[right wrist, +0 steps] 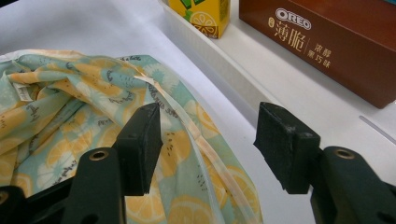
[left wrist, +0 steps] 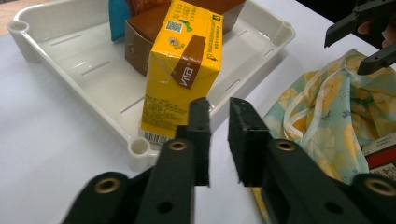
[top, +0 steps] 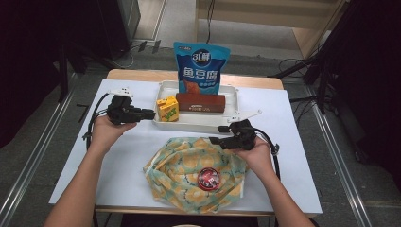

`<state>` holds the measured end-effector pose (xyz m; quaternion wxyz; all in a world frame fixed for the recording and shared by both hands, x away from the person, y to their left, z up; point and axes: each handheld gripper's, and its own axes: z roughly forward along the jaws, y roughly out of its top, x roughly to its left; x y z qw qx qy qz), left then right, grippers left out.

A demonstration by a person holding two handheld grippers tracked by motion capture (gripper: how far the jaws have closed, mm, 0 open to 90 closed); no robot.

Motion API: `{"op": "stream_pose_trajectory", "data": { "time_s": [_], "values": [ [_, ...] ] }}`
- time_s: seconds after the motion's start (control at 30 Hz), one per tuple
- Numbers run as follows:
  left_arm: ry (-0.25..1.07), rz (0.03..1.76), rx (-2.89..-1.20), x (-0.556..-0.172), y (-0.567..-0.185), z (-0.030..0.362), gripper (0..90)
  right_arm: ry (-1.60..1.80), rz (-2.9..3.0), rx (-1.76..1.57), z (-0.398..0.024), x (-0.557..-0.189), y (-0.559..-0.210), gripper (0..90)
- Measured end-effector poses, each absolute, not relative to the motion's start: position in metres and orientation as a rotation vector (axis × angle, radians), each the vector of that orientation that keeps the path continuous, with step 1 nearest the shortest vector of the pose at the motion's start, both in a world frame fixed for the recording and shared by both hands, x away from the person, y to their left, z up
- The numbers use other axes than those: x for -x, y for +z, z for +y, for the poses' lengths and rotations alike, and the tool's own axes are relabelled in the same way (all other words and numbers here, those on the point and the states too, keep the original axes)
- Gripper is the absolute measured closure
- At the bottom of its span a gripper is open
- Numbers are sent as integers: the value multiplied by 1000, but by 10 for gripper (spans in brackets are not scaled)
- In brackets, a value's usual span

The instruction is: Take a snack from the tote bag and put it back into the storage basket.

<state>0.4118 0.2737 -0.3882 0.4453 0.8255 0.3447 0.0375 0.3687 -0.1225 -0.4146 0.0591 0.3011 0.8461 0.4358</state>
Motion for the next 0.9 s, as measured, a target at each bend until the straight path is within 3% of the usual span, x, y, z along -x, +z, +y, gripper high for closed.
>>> {"op": "stream_pose_trajectory", "data": {
  "time_s": [0.17, 0.9],
  "values": [
    [85, 825, -2055, -412, -391, 264, 898, 1316, 2570, -918, -122, -369, -415, 419],
    [91, 821, -2097, -426, -408, 234, 900, 1322, 2552, -921, -126, -361, -413, 422]
  ]
}}
